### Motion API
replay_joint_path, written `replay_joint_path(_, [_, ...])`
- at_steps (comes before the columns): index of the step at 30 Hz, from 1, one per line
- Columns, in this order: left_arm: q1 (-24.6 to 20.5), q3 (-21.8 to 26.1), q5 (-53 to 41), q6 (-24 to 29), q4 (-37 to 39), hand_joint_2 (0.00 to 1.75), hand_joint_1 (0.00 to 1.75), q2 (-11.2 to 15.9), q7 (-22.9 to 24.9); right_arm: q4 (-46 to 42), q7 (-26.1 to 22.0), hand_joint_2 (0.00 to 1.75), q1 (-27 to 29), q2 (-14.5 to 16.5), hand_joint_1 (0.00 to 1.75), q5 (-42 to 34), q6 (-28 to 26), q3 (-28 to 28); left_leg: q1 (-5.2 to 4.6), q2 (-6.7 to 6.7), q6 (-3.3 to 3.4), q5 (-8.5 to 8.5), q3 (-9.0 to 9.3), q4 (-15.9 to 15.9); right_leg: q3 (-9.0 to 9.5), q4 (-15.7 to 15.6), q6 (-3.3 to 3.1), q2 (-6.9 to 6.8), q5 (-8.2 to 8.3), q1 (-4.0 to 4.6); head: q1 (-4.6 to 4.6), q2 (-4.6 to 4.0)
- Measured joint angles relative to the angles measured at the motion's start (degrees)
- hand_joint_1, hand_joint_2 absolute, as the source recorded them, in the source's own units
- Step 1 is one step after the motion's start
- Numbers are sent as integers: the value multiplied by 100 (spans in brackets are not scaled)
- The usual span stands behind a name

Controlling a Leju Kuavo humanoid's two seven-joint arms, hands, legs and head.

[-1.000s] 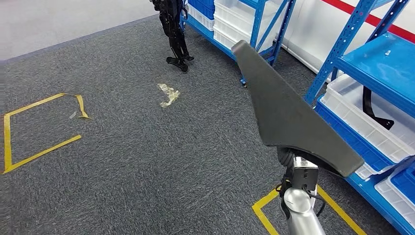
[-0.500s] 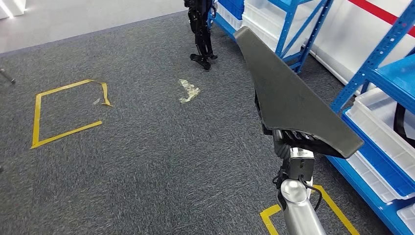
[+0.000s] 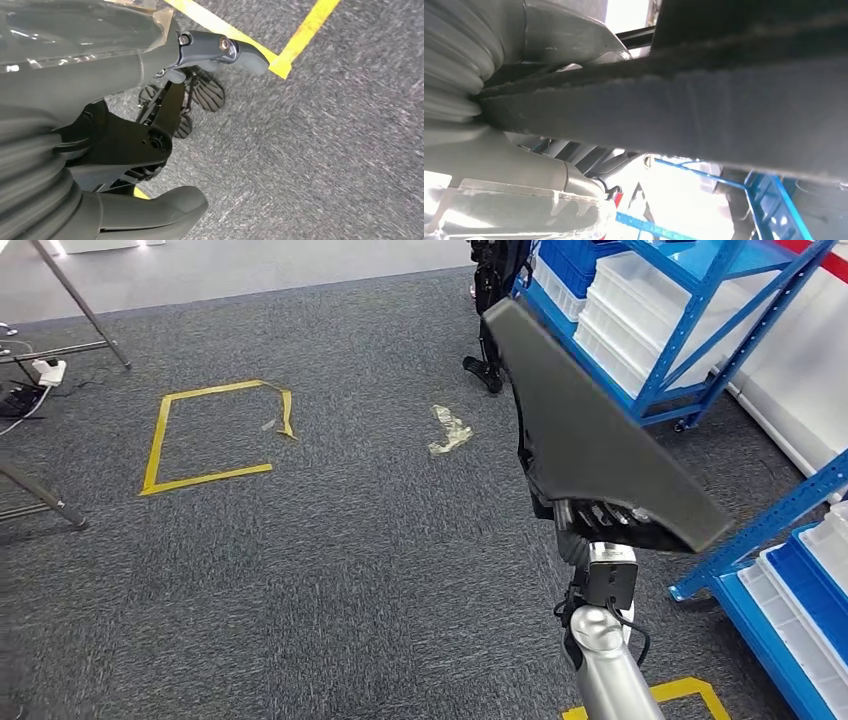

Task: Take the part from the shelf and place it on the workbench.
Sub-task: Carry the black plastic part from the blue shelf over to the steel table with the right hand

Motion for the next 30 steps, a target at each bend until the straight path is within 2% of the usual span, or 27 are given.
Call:
replay_joint_path(2, [4, -16, 6, 75, 0, 175, 0, 12, 28, 30, -40, 175, 3, -12, 173, -47, -58, 6, 13, -58, -61, 12, -32, -7, 5, 4, -116, -82, 19, 23, -3, 1])
replay_joint_path(3, [6, -20, 10, 111, 1, 175, 0, 19, 37, 40, -51, 175, -1, -14, 173, -64, -82, 8, 19, 11, -85, -6, -51, 18, 9, -2, -161, -123, 29, 20, -3, 1])
replay_joint_path(4, [5, -23, 14, 133, 1, 175, 0, 26, 40, 46, -58, 175, -6, -16, 173, -76, -99, 8, 19, 150, -107, -77, -107, 124, 17, -9, -211, -170, 35, 15, -9, 1])
replay_joint_path(5, [-1, -28, 17, 141, 1, 175, 0, 32, 41, 51, -64, 175, -9, -18, 173, -83, -113, 8, 17, 325, -124, -208, -214, 345, 25, -17, -255, -220, 37, 11, -14, 1])
replay_joint_path(6, [-8, -37, 20, 143, 1, 175, 0, 32, 41, 58, -68, 175, -6, -20, 173, -86, -125, 8, 13, 507, -136, -388, -386, 697, 29, -18, -286, -275, 31, 30, -20, 0])
replay_joint_path(7, [-15, -45, 22, 142, 1, 175, 0, 32, 41, 65, -72, 175, 4, -21, 173, -86, -135, 8, 16, 608, -147, -575, -595, 1108, 29, -17, -310, -337, 23, 46, -25, 0])
replay_joint_path(8, [-17, -52, 24, 141, 2, 175, 0, 31, 41, 73, -75, 175, 16, -22, 173, -86, -146, 9, 22, 646, -152, -707, -775, 1468, 28, -17, -319, -404, 16, 64, -23, 0])
replay_joint_path(9, [-16, -58, 24, 141, 2, 175, 0, 29, 41, 80, -79, 175, 29, -21, 173, -85, -162, 10, 25, 658, -150, -748, -883, 1673, 28, -17, -327, -476, 10, 77, -23, 0])
replay_joint_path(10, [-14, -63, 24, 145, 2, 175, 0, 28, 41, 83, -83, 175, 41, -18, 173, -81, -180, 12, 25, 668, -141, -683, -871, 1644, 31, -17, -332, -542, 5, 85, -23, 0])
replay_joint_path(11, [-13, -67, 22, 150, 2, 175, 0, 31, 41, 84, -87, 175, 52, -15, 173, -73, -201, 15, 24, 702, -122, -529, -732, 1378, 38, -17, -337, -609, -1, 93, -23, 0])
replay_joint_path(13, [-21, -79, 19, 158, 2, 175, 0, 38, 41, 84, -95, 175, 69, -10, 173, -55, -234, 24, -13, 967, -62, -221, -281, 565, 60, -13, -324, -726, -24, 126, -23, 0])
replay_joint_path(14, [-30, -85, 18, 159, 2, 175, 0, 40, 41, 83, -98, 175, 75, -11, 173, -49, -245, 28, -41, 1086, -33, -142, -118, 262, 71, -13, -304, -779, -38, 146, -20, 0])
replay_joint_path(15, [-37, -89, 17, 159, 2, 175, 0, 43, 41, 82, -101, 175, 82, -10, 173, -46, -249, 32, -70, 1163, -11, -125, -40, 107, 81, -14, -278, -831, -52, 165, -17, 0])
replay_joint_path(16, [-42, -92, 17, 159, 2, 175, 0, 47, 41, 81, -102, 175, 91, -7, 173, -45, -250, 35, -98, 1143, 3, -140, -39, 75, 90, -20, -252, -892, -64, 177, -14, 0])
replay_joint_path(17, [-43, -92, 17, 162, 2, 175, 0, 51, 41, 80, -103, 175, 96, -2, 173, -45, -251, 40, -107, 1059, 28, -127, -36, 58, 109, -30, -226, -958, -74, 175, -12, 0])
replay_joint_path(18, [-40, -93, 17, 172, 2, 175, 0, 52, 42, 79, -103, 175, 101, 3, 173, -45, -252, 45, -101, 986, 57, -108, -13, 34, 112, -11, -197, -954, -96, 167, -12, 0])
replay_joint_path(19, [-44, -93, 18, 188, 2, 175, 0, 53, 44, 78, -104, 175, 108, 7, 173, -44, -253, 49, -87, 913, 95, -82, 15, 5, 88, 62, -177, -854, -144, 157, -10, 0])
replay_joint_path(20, [-52, -93, 21, 205, 2, 175, 0, 53, 49, 77, -108, 175, 120, 7, 173, -45, -255, 53, -65, 842, 131, -56, 44, -23, 8, 249, -170, -693, -241, 150, -7, 0])
replay_joint_path(22, [-68, -93, 33, 231, 3, 175, 0, 54, 69, 91, -127, 175, 168, -16, 173, -87, -258, 64, -38, 683, 172, -32, 55, -41, -347, 976, -195, -352, -548, 135, -1, 0])
replay_joint_path(23, [-69, -93, 39, 242, 3, 175, 0, 55, 79, 115, -149, 175, 195, -38, 173, -134, -258, 70, -37, 591, 175, -31, 51, -40, -554, 1379, -198, -288, -687, 134, 1, 0])
replay_joint_path(24, [-63, -93, 43, 255, 4, 175, 0, 55, 87, 146, -177, 175, 216, -65, 173, -189, -259, 74, -35, 496, 176, -31, 51, -39, -706, 1649, -181, -265, -755, 131, 0, 0])
replay_joint_path(25, [-55, -92, 44, 270, 5, 175, 0, 56, 91, 179, -209, 175, 231, -91, 173, -244, -259, 77, -31, 407, 174, -31, 54, -37, -751, 1686, -143, -257, -722, 124, 0, 0])
replay_joint_path(26, [-47, -93, 39, 285, 6, 175, 0, 58, 91, 208, -241, 175, 240, -117, 173, -293, -260, 78, -22, 316, 169, -32, 62, -33, -680, 1487, -89, -246, -597, 110, -1, 0])
replay_joint_path(27, [-41, -94, 32, 293, 7, 175, 0, 60, 91, 228, -263, 175, 244, -144, 173, -331, -263, 80, -11, 232, 158, -36, 70, -27, -514, 1101, -28, -202, -417, 86, -1, 0])
replay_joint_path(28, [-38, -98, 19, 304, 7, 175, 0, 62, 92, 242, -279, 175, 247, -174, 173, -374, -269, 84, -10, 153, 135, -44, 68, -11, -325, 656, 30, -97, -237, 52, 2, 0])
replay_joint_path(29, [-35, -102, 5, 317, 7, 175, 0, 64, 93, 250, -286, 175, 252, -209, 173, -416, -281, 88, -13, 79, 105, -56, 57, 10, -162, 305, 42, -11, -98, 27, 1, 0])
replay_joint_path(30, [-30, -109, -10, 335, 7, 175, 0, 67, 94, 254, -284, 175, 265, -249, 173, -462, -305, 97, -19, 18, 70, -64, 39, 24, -63, 95, 23, 52, -22, 17, 1, 0])
